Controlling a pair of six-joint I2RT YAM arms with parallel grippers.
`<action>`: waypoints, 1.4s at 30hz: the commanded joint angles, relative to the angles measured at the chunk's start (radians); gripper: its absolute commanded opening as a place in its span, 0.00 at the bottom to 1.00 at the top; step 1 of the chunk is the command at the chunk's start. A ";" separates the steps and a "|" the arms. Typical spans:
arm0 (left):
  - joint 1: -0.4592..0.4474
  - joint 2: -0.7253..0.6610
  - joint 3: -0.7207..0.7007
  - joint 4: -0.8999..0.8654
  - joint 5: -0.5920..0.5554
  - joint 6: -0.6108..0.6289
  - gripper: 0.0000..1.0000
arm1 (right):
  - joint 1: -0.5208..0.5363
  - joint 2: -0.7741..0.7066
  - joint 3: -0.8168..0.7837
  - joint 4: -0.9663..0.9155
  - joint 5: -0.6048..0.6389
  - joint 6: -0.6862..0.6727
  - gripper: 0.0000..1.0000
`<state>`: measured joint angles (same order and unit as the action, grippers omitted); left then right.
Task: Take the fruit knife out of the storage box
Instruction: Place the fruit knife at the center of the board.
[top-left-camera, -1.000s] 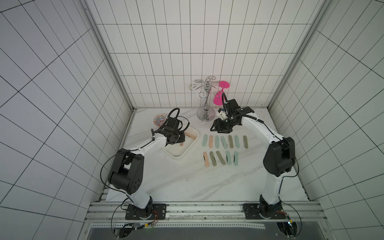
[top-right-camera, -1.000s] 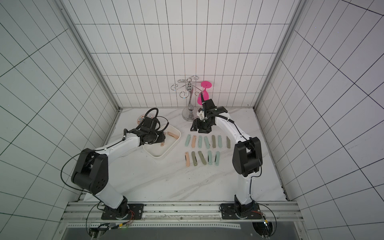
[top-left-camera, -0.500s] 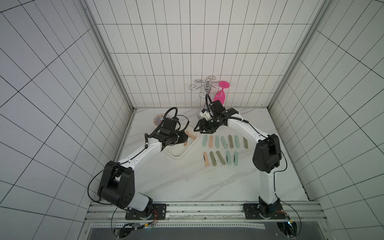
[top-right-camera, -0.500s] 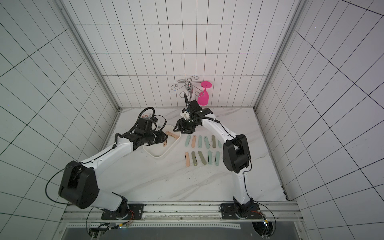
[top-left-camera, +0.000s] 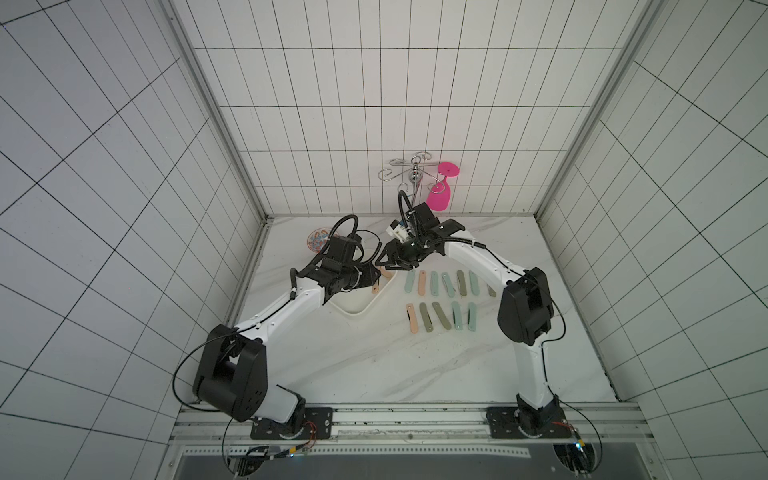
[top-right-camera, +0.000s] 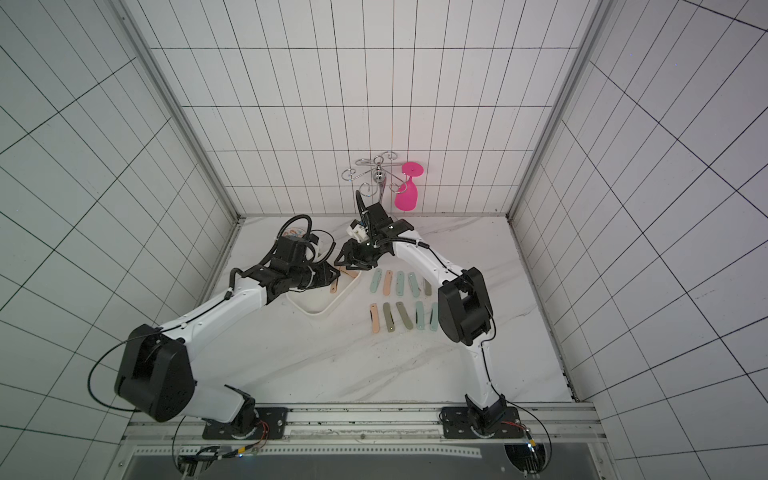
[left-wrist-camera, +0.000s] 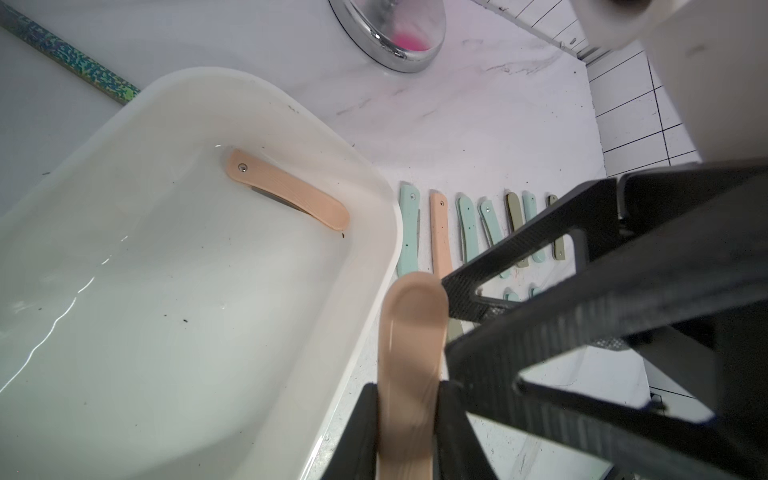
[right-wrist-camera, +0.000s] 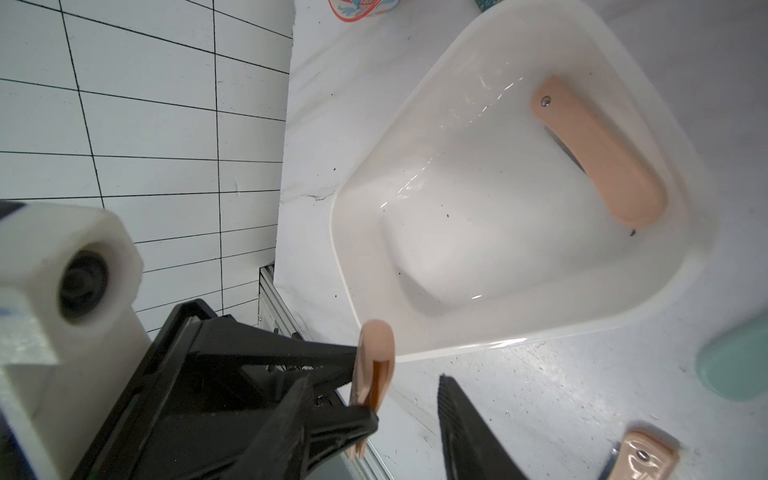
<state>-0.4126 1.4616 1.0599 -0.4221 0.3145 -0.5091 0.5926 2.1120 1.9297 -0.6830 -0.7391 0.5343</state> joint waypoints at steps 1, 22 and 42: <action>-0.008 -0.013 0.005 0.034 0.013 -0.008 0.10 | 0.015 0.037 0.058 0.013 -0.027 0.008 0.46; -0.011 -0.018 -0.005 0.049 0.008 -0.008 0.29 | 0.027 0.042 0.054 0.011 -0.023 0.007 0.00; 0.019 -0.087 -0.003 0.018 -0.030 0.026 0.57 | -0.209 -0.173 -0.131 -0.242 0.071 -0.216 0.00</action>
<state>-0.4057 1.3937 1.0595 -0.4152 0.2897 -0.4969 0.4194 2.0037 1.8622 -0.7929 -0.7250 0.4099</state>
